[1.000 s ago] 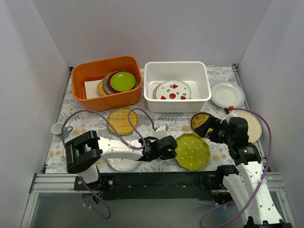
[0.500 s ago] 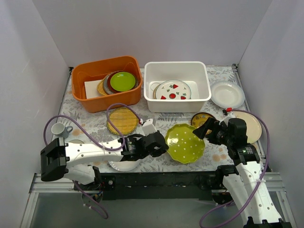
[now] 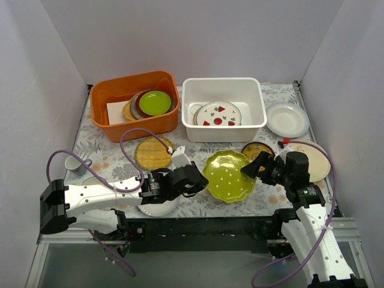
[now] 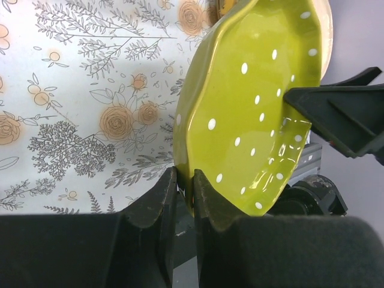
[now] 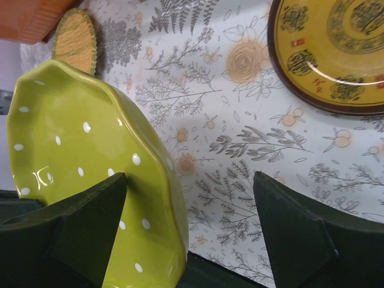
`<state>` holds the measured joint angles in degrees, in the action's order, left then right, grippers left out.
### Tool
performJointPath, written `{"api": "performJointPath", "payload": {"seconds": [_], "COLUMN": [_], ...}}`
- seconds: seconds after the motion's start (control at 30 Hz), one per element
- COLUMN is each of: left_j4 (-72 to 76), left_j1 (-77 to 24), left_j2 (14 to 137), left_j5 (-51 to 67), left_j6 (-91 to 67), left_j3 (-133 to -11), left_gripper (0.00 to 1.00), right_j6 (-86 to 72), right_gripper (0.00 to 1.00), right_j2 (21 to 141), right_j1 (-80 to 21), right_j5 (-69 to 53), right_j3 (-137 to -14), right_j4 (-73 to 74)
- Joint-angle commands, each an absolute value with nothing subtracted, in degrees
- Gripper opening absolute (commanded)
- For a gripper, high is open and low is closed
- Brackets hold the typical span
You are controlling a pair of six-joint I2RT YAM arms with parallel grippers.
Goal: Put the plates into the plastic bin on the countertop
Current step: Place the plate in the plastic bin.
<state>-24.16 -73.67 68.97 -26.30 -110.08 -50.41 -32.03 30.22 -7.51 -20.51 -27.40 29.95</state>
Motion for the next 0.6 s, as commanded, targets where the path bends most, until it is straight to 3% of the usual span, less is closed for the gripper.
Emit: {"api": "performJointPath", "payload": {"seconds": [0.0,0.23,0.47,0.57], "left_j4": [-15.8,-15.6,-15.5,-15.5], "left_j1": [-73.8,-73.8,-74.0,-74.1], "left_j2": [65.2,67.9,68.4,67.7], "left_j5": [-29.1,-27.9,-27.9,-28.2], "left_j6": [-109.4,-108.6,-108.9,-109.0], "left_j3": [-53.8,-55.2,-54.8,-54.4], "left_gripper": [0.0,0.0,0.0,0.0], "right_j6": [-34.7,-36.1,-38.5,-39.3], "right_gripper": [0.92,0.82,0.36,0.27], "right_j2": [29.4,27.4,27.0,26.9], "right_j1": [-7.2,-7.2,-7.2,-7.2], "right_j5": [-26.1,-29.1,-31.6,-32.0], "right_j3": [-24.9,-24.1,-22.5,-22.1], "right_j4": [24.4,21.8,19.7,18.3]}}
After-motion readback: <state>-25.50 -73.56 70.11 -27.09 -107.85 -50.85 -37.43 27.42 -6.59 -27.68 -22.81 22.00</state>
